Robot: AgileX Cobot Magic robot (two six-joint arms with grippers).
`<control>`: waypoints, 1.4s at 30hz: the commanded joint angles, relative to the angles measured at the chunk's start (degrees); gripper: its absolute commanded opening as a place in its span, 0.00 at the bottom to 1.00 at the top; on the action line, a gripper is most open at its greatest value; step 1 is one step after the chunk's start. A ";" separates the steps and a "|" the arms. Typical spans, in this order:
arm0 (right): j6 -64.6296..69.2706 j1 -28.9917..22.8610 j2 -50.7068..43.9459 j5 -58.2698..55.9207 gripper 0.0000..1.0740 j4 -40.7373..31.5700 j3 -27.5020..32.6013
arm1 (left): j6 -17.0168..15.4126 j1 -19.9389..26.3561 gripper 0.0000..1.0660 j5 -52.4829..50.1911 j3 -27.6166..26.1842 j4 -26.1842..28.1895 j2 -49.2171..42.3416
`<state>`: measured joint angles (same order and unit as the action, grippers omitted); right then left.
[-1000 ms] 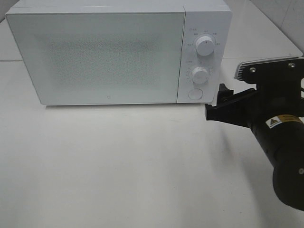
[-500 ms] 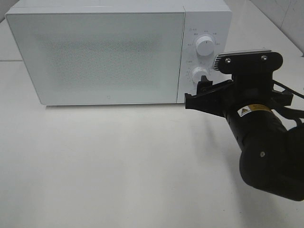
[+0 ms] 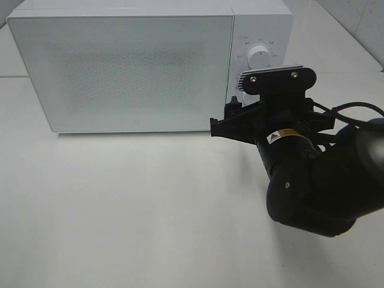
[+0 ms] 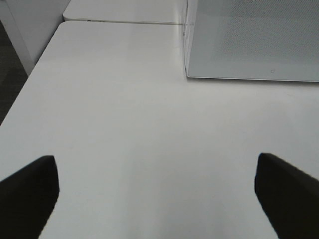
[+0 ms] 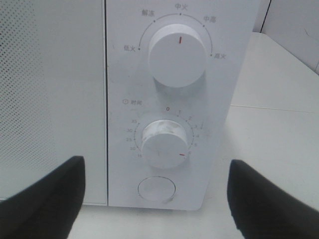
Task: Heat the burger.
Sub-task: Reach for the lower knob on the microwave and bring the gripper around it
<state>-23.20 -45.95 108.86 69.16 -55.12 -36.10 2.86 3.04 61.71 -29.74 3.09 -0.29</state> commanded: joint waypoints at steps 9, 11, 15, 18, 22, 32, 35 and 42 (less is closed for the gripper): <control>1.89 4.98 3.90 0.06 0.71 4.93 -5.56 | -0.34 -0.11 0.94 -0.52 0.17 0.40 -0.97; 1.89 6.07 5.04 -0.52 0.71 6.25 -6.99 | -0.34 -0.11 0.94 -0.52 0.17 0.40 -0.97; 2.18 6.99 5.67 -1.09 0.71 6.42 -8.02 | -0.34 -0.11 0.94 -0.52 0.17 0.40 -0.97; 2.92 7.96 6.65 -1.66 0.71 6.76 -9.05 | -0.34 -0.11 0.94 -0.52 0.17 0.40 -0.97; 4.81 7.96 8.02 -1.66 0.71 7.96 -9.11 | -0.40 -0.11 0.94 -0.52 0.17 0.40 -0.97; 5.04 7.96 9.97 -1.95 0.71 7.79 -10.20 | -0.40 -0.11 0.94 -0.52 0.17 0.40 -0.97; 4.58 7.96 9.97 -1.66 0.71 7.79 -10.77 | -0.40 -0.11 0.94 -0.52 0.17 0.40 -0.97; 4.41 8.88 10.31 -1.78 0.71 7.68 -11.80 | -0.40 -0.11 0.94 -0.52 0.17 0.40 -0.97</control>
<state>-18.51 -37.30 118.95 67.32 -47.78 -47.44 2.86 3.04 61.71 -29.74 3.09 -0.29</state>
